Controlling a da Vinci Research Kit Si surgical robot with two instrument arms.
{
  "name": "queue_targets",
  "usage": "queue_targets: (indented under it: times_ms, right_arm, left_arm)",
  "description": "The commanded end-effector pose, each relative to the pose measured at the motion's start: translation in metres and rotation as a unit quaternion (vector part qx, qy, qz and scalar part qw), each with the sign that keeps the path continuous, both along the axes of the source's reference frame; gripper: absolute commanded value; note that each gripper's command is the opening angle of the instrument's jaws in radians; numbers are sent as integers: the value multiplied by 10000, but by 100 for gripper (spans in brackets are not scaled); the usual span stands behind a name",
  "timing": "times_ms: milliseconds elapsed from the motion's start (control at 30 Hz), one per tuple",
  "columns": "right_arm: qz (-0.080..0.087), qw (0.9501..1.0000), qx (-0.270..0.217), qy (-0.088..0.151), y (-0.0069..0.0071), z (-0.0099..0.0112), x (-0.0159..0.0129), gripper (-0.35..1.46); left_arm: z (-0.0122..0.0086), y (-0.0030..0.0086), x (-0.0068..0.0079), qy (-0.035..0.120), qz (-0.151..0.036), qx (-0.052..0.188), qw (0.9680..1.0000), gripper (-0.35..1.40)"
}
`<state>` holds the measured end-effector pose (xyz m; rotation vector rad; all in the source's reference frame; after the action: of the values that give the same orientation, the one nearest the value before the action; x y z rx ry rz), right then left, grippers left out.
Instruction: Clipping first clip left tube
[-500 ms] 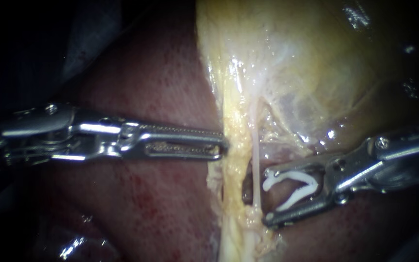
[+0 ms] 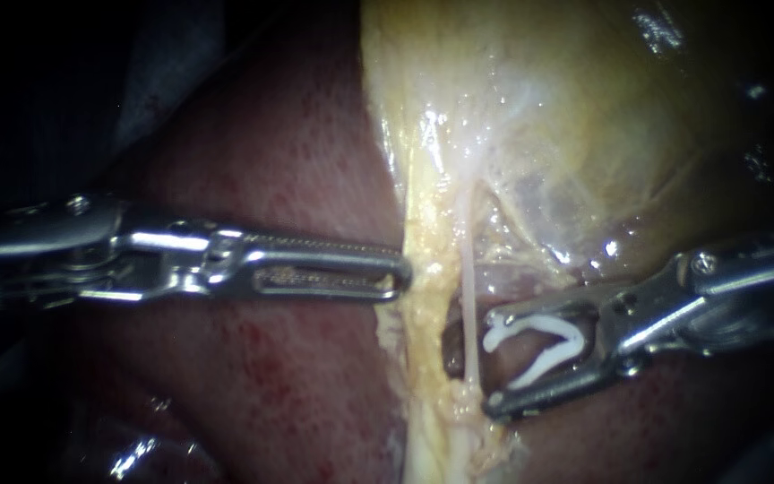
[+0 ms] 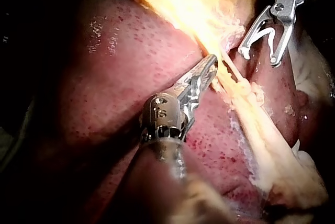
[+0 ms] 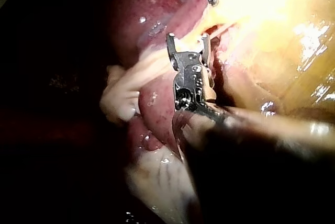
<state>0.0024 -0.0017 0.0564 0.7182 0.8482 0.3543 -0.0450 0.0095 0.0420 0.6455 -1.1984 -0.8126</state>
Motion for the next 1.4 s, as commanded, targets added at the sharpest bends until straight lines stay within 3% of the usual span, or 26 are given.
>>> queue_targets:
  times_ms: [33,467,700,1100,1400]
  right_arm:
    - [4,10000,2,-9,-1,1,2,52]
    - [74,10000,-26,-22,-7,11,30,52]
    - [77,9999,-75,-36,-16,27,43,54]
    - [-83,10000,-44,-13,-30,49,55,54]
    - [-191,9998,-4,5,-41,50,69,53]
  left_arm:
    - [-2,0,3,-6,-6,3,10000,-35]
    - [-28,-11,23,-8,-24,20,10000,-35]
    - [-40,-16,21,-35,-40,22,10000,-35]
    - [-51,-19,18,-60,-63,26,10000,-35]
    - [-51,-18,18,-62,-61,28,10000,-35]
